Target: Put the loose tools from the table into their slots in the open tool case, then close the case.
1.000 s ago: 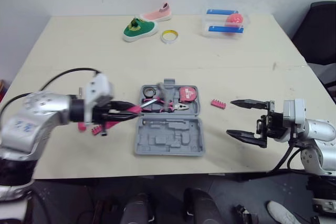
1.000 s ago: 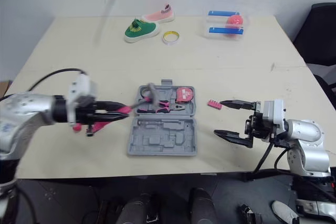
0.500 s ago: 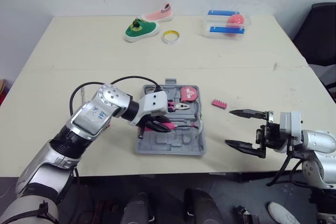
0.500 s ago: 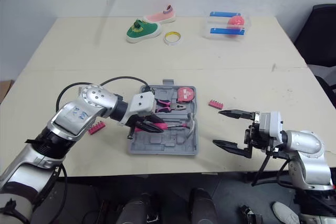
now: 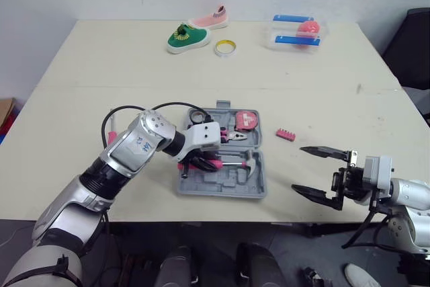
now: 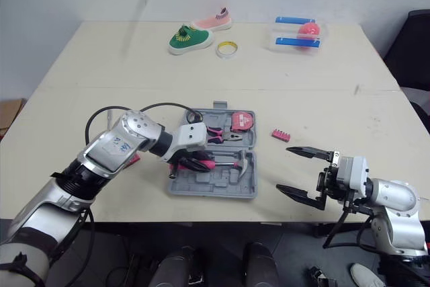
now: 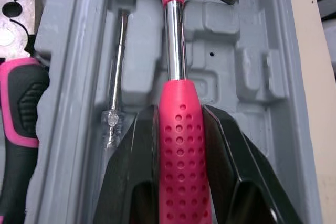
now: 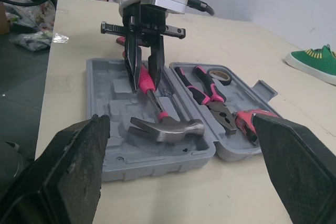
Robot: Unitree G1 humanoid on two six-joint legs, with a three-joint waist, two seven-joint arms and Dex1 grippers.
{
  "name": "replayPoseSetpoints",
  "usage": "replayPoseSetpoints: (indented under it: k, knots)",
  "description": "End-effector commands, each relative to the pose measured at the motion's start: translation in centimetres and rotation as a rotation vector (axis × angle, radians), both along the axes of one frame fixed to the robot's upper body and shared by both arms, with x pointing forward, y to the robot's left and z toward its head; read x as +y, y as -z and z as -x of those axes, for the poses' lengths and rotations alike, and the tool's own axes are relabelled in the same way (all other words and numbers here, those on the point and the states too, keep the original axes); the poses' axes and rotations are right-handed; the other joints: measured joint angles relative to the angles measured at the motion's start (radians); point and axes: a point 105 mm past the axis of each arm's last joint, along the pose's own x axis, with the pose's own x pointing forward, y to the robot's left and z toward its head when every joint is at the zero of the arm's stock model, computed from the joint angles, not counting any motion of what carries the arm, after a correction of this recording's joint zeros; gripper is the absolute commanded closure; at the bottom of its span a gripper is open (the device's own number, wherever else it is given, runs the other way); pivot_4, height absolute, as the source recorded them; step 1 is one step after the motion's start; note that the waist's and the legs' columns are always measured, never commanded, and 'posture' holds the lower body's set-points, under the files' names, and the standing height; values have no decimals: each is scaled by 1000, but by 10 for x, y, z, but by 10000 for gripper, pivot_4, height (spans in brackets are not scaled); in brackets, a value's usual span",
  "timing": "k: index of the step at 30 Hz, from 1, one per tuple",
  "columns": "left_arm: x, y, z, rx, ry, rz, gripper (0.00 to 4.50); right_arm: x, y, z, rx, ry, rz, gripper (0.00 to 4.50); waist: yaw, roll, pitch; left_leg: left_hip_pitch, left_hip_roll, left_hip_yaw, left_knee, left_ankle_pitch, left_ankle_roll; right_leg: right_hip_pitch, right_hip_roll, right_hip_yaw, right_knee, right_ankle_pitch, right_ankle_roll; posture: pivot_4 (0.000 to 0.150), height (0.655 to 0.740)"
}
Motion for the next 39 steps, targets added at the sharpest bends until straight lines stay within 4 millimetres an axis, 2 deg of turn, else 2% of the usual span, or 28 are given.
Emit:
replayPoseSetpoints:
  k: [1,4,5,9,11,15,19,22,24,27,29,33,39]
  knots:
    - [-2,1,2,-11,25,-29,39633,-4,1,2,-19,1,-5,0,0,0,0,0,0,0,0,0,0,0,0,0,0,0,0,1500,7400]
    - [-3,-1,0,-32,23,-28,39633,-6,5,1,-19,3,-8,0,0,0,0,0,0,0,1,0,0,0,0,-1,0,0,0,1500,7400]
    - [-5,-3,-2,-50,22,-17,34633,-7,6,1,-18,3,-10,0,0,0,0,0,0,0,1,0,0,0,0,-1,0,0,0,1500,7400]
    - [-13,-14,-6,-107,36,41,20055,-9,12,4,-11,3,-17,0,0,0,0,0,0,-1,1,0,0,1,0,-1,1,0,0,1500,7400]
    - [-13,-22,0,-88,60,75,12369,-11,14,5,-7,5,-16,0,0,0,0,0,0,-1,2,0,0,1,0,-1,1,0,0,1500,7400]
    - [-8,-53,11,-84,76,216,12369,-19,21,11,12,2,-4,0,-1,0,0,-1,0,-1,2,0,0,1,0,-1,1,0,0,1500,7400]
    - [-5,-67,-3,-227,58,415,12369,-26,25,12,16,13,2,0,-1,0,0,1,0,-2,2,0,0,3,-1,-1,1,0,0,1500,7400]
    - [4,-61,-13,-216,-19,565,20754,-27,28,12,19,18,-5,0,-1,0,0,2,-1,-2,2,0,1,4,-2,-1,1,0,0,1500,7400]
    - [3,-57,-13,-190,-38,614,30293,-28,29,12,21,19,-8,0,-1,0,0,2,-1,-3,3,0,1,4,-2,-1,1,0,0,1500,7400]
    - [-3,-38,-9,-183,-32,588,43199,-29,31,11,15,28,-4,0,0,0,0,1,-1,-3,2,0,1,4,-2,-2,1,0,0,1500,7400]
    - [-3,-22,-10,-138,-93,586,44197,-31,33,9,10,45,4,0,1,0,0,1,-2,-3,3,0,1,4,-2,-4,1,0,0,1500,7400]
    - [-3,6,0,-96,-109,529,44197,-33,33,7,5,68,1,0,0,0,0,2,-2,-3,2,-1,1,5,-3,-4,1,0,1,1500,7400]
    - [-2,22,-5,-105,-142,460,44197,-31,32,5,9,64,4,0,1,0,0,2,-1,-4,2,-2,1,5,-4,-3,0,0,1,1500,7400]
